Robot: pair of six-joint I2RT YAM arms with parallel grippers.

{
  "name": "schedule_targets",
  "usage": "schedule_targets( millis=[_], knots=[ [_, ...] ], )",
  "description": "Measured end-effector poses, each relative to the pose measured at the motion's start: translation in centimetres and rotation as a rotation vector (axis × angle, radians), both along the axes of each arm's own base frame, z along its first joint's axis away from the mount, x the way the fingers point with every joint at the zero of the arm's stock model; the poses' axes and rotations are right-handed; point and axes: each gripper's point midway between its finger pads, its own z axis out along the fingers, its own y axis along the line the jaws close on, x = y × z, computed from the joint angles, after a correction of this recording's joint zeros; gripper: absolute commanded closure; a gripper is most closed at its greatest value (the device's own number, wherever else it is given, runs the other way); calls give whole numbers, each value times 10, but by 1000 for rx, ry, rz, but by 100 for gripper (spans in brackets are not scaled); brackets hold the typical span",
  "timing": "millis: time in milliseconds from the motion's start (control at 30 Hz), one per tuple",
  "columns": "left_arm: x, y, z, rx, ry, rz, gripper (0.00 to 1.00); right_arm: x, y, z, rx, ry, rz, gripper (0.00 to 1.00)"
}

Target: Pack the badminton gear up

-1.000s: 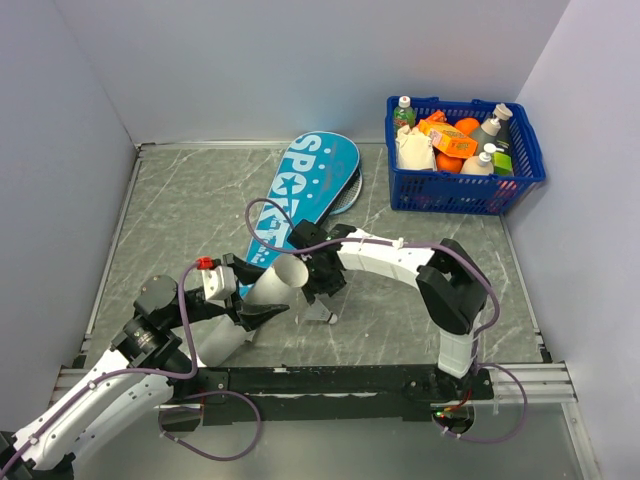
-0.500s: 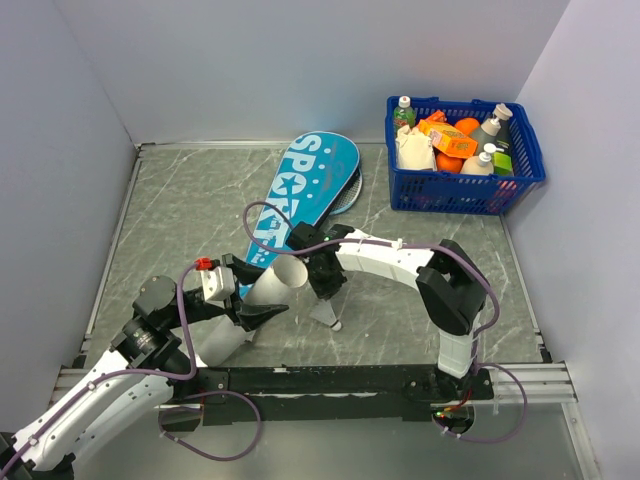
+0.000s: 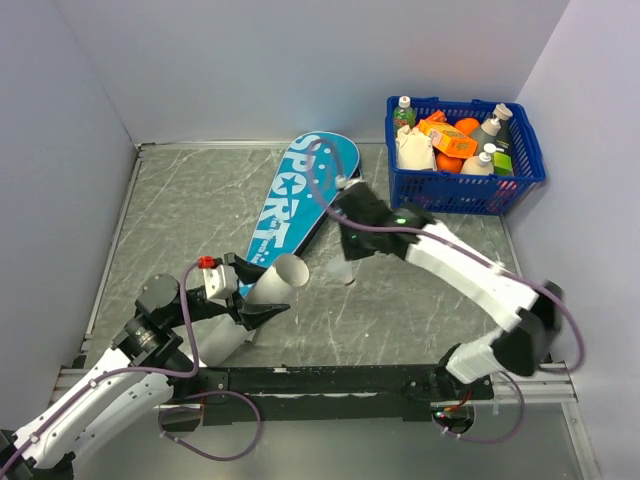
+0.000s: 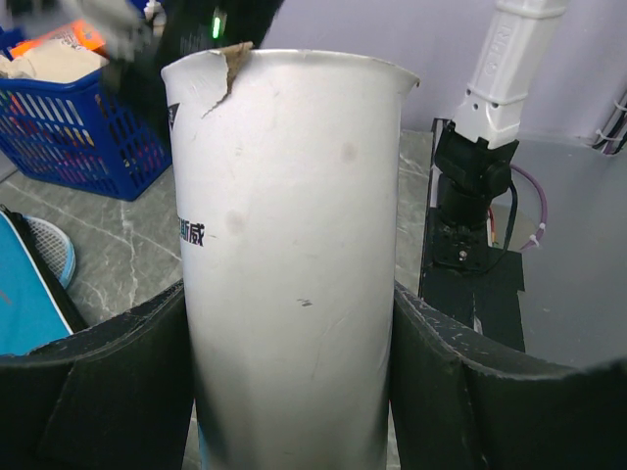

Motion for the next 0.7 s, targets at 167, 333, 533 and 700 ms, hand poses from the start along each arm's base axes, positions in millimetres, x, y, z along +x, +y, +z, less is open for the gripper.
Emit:
schedule_targets(
  millis=[167, 333, 533, 700],
  knots=[
    [1, -2, -1, 4, 6, -7, 99, 4, -26, 71, 175, -160, -68, 100],
    [2, -3, -3, 6, 12, -10, 99, -10, -32, 149, 402, -328, -51, 100],
    [1, -4, -2, 6, 12, -16, 99, -30, -24, 216, 652, -448, 17, 100],
    [1, -4, -2, 5, 12, -16, 99, -42, -8, 252, 824, -473, 90, 100]
  ],
)
